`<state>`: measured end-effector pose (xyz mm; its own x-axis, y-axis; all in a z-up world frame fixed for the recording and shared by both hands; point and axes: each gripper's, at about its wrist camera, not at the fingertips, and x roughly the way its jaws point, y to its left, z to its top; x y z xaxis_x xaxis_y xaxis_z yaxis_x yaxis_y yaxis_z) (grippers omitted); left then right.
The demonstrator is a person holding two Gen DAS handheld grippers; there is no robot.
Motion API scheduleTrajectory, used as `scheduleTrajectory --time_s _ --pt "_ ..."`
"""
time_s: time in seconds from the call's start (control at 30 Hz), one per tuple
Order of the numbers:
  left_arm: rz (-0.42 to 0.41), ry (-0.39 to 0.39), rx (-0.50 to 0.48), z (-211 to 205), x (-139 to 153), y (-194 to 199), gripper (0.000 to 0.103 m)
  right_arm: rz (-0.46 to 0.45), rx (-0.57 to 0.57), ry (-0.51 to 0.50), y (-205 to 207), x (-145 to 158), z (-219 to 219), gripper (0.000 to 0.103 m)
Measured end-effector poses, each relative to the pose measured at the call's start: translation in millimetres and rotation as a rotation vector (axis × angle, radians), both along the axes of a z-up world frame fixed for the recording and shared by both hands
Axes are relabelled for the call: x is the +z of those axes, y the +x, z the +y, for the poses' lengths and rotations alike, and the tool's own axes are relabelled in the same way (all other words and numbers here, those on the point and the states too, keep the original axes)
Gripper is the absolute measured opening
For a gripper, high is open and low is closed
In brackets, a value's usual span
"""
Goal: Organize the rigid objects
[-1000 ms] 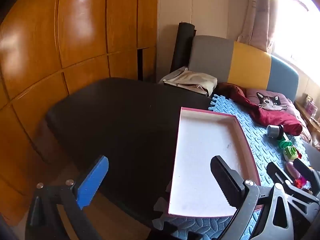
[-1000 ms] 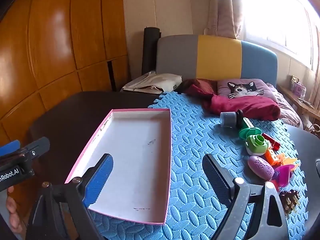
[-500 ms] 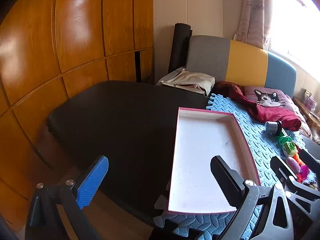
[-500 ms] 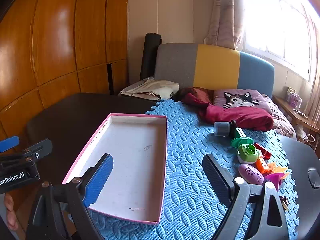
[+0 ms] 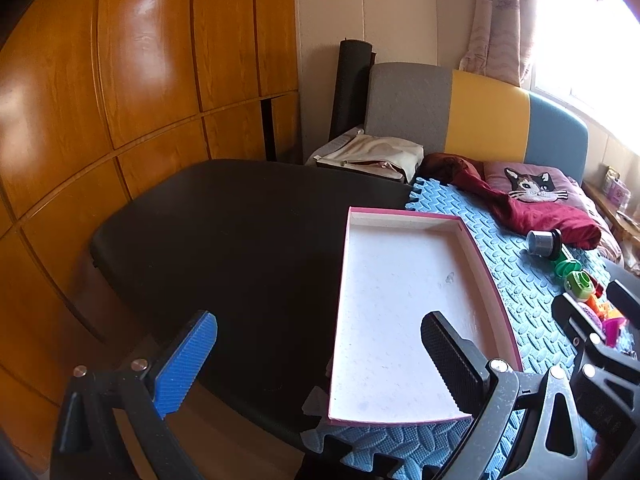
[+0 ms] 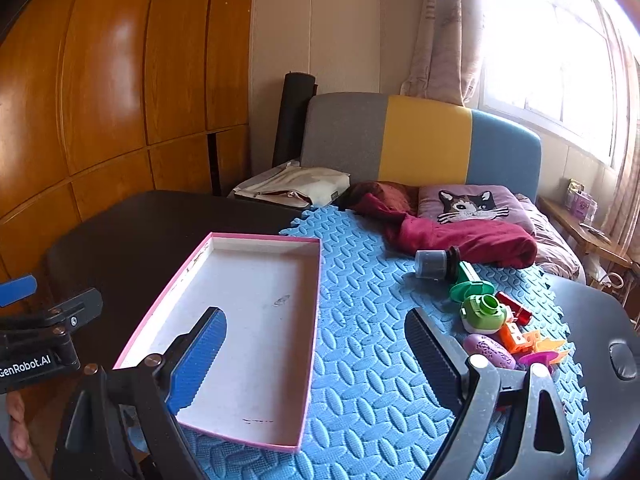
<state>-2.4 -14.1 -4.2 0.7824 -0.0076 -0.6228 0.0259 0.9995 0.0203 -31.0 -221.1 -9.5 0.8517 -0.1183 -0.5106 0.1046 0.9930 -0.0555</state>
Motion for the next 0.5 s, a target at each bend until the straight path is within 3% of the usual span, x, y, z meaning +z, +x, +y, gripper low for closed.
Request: scheduleTrajectory --time_s 0.5 --pt "0.051 -0.016 -0.072 -18.7 -10.5 10.6 0.103 -0.006 -0.073 0.006 4.1 5.0 -43.7 0.093"
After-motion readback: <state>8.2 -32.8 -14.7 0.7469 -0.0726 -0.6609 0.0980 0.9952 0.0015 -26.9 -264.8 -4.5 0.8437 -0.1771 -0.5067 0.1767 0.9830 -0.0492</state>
